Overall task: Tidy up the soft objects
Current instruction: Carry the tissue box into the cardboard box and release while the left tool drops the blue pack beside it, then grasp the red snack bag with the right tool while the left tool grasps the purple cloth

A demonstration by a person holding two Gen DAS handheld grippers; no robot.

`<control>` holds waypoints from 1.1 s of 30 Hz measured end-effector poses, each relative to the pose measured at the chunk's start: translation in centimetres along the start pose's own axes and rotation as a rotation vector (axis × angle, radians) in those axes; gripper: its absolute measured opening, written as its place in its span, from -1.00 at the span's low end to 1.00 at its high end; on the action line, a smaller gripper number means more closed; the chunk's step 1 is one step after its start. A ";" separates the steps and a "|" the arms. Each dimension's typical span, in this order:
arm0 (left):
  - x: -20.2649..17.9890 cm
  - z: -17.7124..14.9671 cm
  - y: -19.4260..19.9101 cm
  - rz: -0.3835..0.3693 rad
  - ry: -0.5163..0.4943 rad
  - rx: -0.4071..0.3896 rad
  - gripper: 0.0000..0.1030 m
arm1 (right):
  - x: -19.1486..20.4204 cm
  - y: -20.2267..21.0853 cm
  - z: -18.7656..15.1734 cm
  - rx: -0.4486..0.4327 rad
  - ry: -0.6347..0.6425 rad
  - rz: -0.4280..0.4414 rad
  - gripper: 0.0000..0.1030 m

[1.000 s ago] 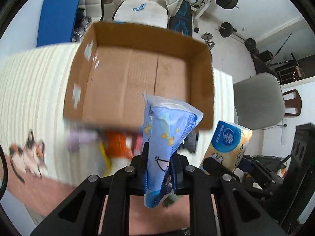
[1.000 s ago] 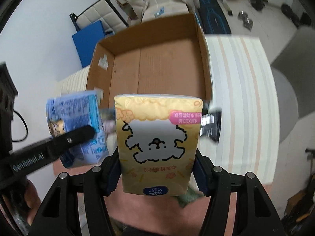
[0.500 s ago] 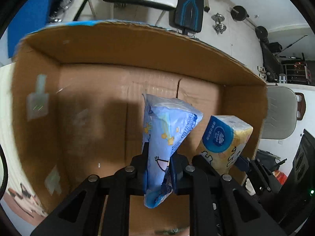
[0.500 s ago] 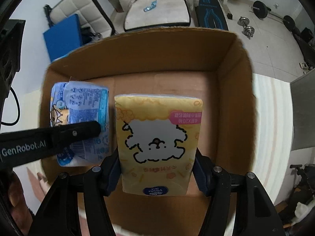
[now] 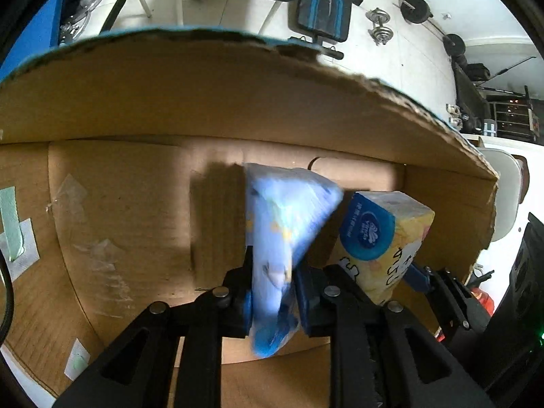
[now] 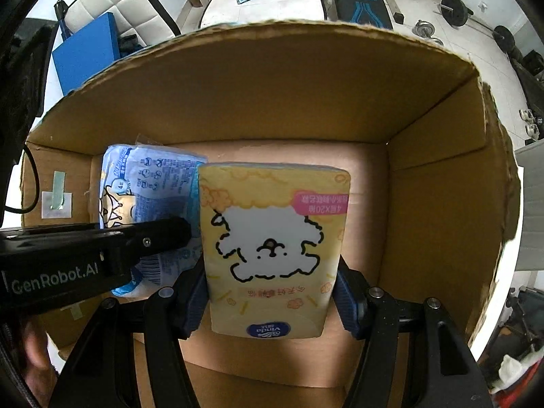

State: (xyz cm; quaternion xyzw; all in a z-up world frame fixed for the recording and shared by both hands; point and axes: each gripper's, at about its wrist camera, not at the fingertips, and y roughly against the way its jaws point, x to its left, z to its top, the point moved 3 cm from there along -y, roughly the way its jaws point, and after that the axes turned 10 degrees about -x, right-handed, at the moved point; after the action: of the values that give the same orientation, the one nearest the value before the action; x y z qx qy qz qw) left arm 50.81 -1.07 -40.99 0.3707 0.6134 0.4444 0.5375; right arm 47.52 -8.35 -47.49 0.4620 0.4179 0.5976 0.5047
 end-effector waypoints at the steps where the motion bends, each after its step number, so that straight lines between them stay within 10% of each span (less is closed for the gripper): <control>1: 0.0 0.0 0.1 0.006 -0.002 0.000 -0.60 | 0.0 -0.1 0.0 0.004 -0.001 -0.001 0.29; 12: 0.8 -2.5 6.4 0.117 -0.059 -0.125 0.81 | 1.5 3.3 -0.5 0.004 -0.019 0.001 0.64; 17: 1.5 -5.5 10.1 0.183 -0.087 -0.213 0.93 | 2.1 6.2 -2.1 -0.033 0.020 -0.063 0.99; 24: 1.8 -9.2 13.4 0.223 -0.075 -0.298 0.96 | 2.8 10.6 -4.2 -0.089 0.013 -0.107 1.00; 33: -0.3 -15.0 18.1 0.268 -0.120 -0.441 0.96 | 3.5 16.1 -7.5 -0.169 -0.044 0.037 1.00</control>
State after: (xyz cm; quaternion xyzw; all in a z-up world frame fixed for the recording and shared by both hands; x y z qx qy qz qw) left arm 35.60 2.48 -23.38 0.3484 0.4142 0.6117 0.5770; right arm 36.46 -7.38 -33.22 0.4384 0.3460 0.6296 0.5401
